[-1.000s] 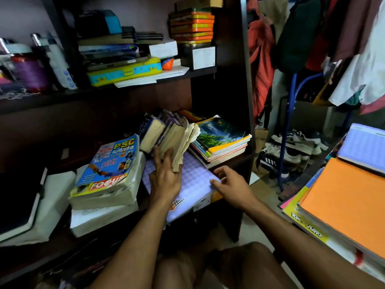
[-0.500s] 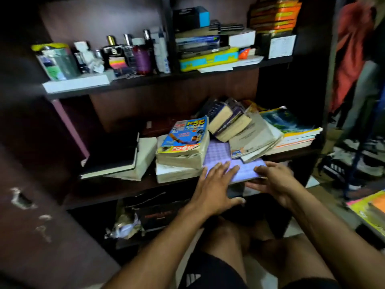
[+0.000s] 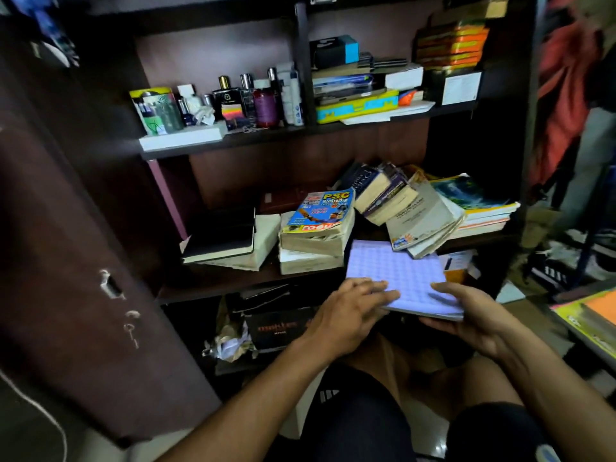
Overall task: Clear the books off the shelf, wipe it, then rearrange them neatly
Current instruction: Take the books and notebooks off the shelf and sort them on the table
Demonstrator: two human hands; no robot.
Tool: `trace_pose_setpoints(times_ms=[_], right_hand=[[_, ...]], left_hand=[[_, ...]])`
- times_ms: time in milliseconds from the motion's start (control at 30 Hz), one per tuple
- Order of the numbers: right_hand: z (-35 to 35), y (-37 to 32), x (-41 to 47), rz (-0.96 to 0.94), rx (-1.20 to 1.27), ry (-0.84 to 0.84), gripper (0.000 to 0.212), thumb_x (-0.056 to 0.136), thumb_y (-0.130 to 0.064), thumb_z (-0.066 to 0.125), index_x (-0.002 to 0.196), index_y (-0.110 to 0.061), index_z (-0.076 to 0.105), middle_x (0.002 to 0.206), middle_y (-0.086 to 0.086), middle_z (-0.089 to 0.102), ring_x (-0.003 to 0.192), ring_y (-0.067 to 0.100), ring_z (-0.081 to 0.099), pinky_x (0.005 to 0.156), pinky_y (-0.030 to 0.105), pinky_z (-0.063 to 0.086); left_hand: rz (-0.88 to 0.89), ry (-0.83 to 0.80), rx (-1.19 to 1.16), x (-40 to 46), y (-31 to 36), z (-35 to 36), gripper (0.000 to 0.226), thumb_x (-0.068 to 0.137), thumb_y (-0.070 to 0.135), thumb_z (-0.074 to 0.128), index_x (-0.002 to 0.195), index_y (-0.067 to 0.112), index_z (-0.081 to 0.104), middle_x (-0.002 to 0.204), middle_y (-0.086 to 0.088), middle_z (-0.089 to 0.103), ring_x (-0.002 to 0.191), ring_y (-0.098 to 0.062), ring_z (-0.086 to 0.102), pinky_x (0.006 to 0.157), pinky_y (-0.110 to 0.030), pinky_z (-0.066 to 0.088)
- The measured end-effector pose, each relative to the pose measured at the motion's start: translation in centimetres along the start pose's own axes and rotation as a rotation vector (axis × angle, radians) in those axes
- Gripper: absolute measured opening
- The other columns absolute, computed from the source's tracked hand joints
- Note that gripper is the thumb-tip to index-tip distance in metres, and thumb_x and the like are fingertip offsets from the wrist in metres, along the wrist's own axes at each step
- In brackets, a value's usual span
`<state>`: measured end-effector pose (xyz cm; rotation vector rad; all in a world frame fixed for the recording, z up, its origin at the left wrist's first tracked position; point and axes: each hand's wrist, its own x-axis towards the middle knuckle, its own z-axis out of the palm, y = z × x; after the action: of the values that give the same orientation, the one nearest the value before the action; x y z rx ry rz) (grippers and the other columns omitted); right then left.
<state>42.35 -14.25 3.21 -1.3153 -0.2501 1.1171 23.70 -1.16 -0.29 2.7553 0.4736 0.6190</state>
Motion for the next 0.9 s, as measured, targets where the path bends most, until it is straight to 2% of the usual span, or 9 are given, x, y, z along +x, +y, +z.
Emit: trace_pose_setpoints(times_ms=[133, 200, 267, 333, 400, 500, 633, 700, 900], right_hand=[[0.8, 0.4, -0.8, -0.008, -0.057, 0.026, 0.027, 0.097, 0.001, 0.059, 0.124, -0.001, 0.057, 0.111, 0.016, 0.068, 0.084, 0.026, 0.066, 0.047, 0.032, 0.058], [0.5, 0.6, -1.5, 0.002, -0.059, 0.023, 0.034, 0.096, 0.002, 0.059, 0.13, -0.001, 0.053, 0.111, 0.015, 0.067, 0.087, 0.028, 0.067, 0.047, 0.033, 0.058], [0.2, 0.8, -2.7, 0.001, -0.063, 0.014, 0.036, 0.096, 0.003, 0.06, 0.13, -0.002, 0.054, 0.109, 0.014, 0.068, 0.086, 0.027, 0.067, 0.047, 0.033, 0.058], [-0.1, 1.2, -4.3, -0.001, -0.091, -0.026, 0.034, 0.094, 0.002, 0.062, 0.128, -0.003, 0.056, 0.105, 0.013, 0.07, 0.081, 0.025, 0.068, 0.046, 0.033, 0.057], [-0.8, 1.7, -6.0, -0.02, -0.162, -0.067, 0.035, 0.092, 0.002, 0.063, 0.126, -0.004, 0.056, 0.092, 0.01, 0.074, 0.069, 0.024, 0.07, 0.043, 0.033, 0.056], [-3.5, 1.3, -8.9, -0.092, -0.231, -0.04, 0.034, 0.09, 0.003, 0.062, 0.122, -0.005, 0.056, 0.083, 0.008, 0.076, 0.06, 0.023, 0.071, 0.041, 0.033, 0.055], [-8.9, -0.1, -12.8, -0.178, -0.265, -0.05, 0.035, 0.094, -0.001, 0.058, 0.126, -0.013, 0.062, 0.115, 0.01, 0.075, 0.1, 0.033, 0.073, 0.083, 0.043, 0.059], [-12.0, -0.5, -14.7, -0.238, -0.23, -0.009, 0.035, 0.097, -0.002, 0.056, 0.129, -0.013, 0.062, 0.121, 0.01, 0.073, 0.109, 0.033, 0.07, 0.094, 0.045, 0.056], [-19.2, -3.3, -14.6, -0.538, -0.252, 0.504, 0.028, 0.094, -0.008, 0.065, 0.121, -0.014, 0.058, 0.12, 0.007, 0.071, 0.094, 0.016, 0.072, 0.082, 0.035, 0.059]], left_hand=[[-0.022, 0.085, -0.22, -0.7, 0.2, -1.2, 0.04, 0.093, 0.037, 0.065, 0.13, 0.023, 0.07, 0.138, 0.005, 0.064, 0.128, -0.01, 0.052, 0.111, -0.033, 0.042], [-0.152, 0.101, -0.532, -1.1, 0.7, -2.4, 0.045, 0.083, 0.034, 0.08, 0.126, 0.028, 0.071, 0.14, 0.008, 0.061, 0.129, -0.004, 0.053, 0.11, -0.027, 0.043], [-0.406, 0.29, -0.906, -1.3, 1.4, -3.4, 0.051, 0.08, 0.039, 0.081, 0.128, 0.033, 0.065, 0.144, 0.007, 0.055, 0.133, -0.006, 0.052, 0.109, -0.03, 0.044], [-0.771, 0.408, -1.237, -1.4, 1.8, -3.8, 0.056, 0.083, 0.032, 0.081, 0.133, 0.022, 0.056, 0.137, -0.002, 0.061, 0.122, -0.014, 0.061, 0.092, -0.033, 0.055], [-0.923, 0.262, -1.402, -1.7, 3.0, -3.1, 0.057, 0.085, 0.02, 0.08, 0.134, 0.006, 0.054, 0.125, -0.013, 0.07, 0.107, -0.029, 0.071, 0.07, -0.034, 0.061], [-0.885, 0.102, -1.44, -2.4, 6.6, -1.3, 0.041, 0.091, 0.001, 0.067, 0.13, -0.001, 0.057, 0.113, -0.02, 0.074, 0.091, -0.034, 0.074, 0.067, -0.039, 0.063], [-0.648, 0.024, -1.506, -0.3, 11.3, 1.0, 0.045, 0.091, -0.005, 0.061, 0.134, 0.005, 0.053, 0.124, -0.018, 0.071, 0.106, -0.039, 0.069, 0.08, -0.045, 0.061], [-0.556, -0.053, -1.504, 2.4, 14.2, 2.2, 0.043, 0.092, -0.006, 0.06, 0.133, 0.007, 0.054, 0.124, -0.017, 0.07, 0.099, -0.034, 0.072, 0.075, -0.043, 0.063], [-0.368, -0.239, -1.287, 10.0, 20.5, 5.2, 0.032, 0.096, -0.001, 0.063, 0.125, 0.011, 0.06, 0.114, -0.005, 0.073, 0.077, -0.012, 0.073, 0.06, -0.027, 0.06]])
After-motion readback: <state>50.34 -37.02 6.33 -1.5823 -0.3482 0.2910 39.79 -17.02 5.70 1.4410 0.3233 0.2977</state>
